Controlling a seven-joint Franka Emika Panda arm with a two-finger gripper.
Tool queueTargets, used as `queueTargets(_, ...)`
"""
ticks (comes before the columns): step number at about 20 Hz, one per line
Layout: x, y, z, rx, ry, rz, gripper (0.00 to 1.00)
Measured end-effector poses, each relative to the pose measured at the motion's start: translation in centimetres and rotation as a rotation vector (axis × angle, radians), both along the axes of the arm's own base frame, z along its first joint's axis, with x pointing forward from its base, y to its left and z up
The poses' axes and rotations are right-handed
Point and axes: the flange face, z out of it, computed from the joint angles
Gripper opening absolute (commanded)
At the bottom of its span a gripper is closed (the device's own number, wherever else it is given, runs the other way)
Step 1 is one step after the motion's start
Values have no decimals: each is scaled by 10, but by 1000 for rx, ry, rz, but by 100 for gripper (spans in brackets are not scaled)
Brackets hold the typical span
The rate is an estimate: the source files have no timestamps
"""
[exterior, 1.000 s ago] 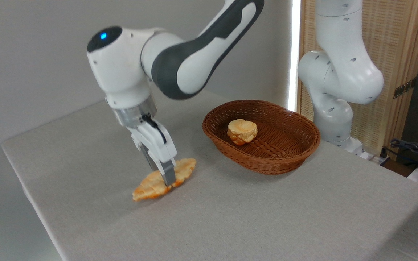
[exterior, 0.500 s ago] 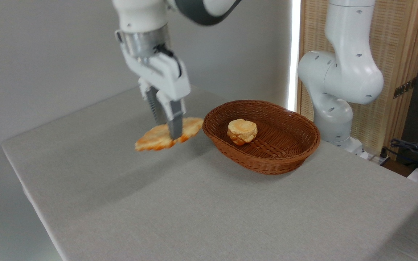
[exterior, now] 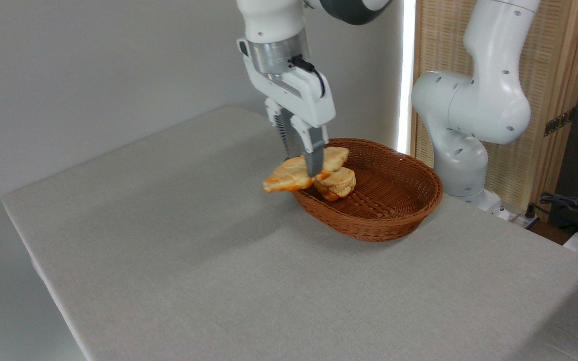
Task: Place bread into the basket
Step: 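Lift the bread slice and carry it over the wicker basket, then lower the slice into the basket and open the gripper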
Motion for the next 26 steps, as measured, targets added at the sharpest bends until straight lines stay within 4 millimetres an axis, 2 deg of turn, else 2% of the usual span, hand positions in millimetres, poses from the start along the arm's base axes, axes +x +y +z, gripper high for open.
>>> queueTargets(4,-18,7,-22,35,86,-15,64)
queueTargets(6,-23,9,-35,42,114,-18,93)
queueTargets(7,-24,10,-40,47,125,-26,99)
queueTargets(11,-28,14,-51,52,147,-44,100)
queueTargets(26,-28,14,-52,48,149,-63,100)
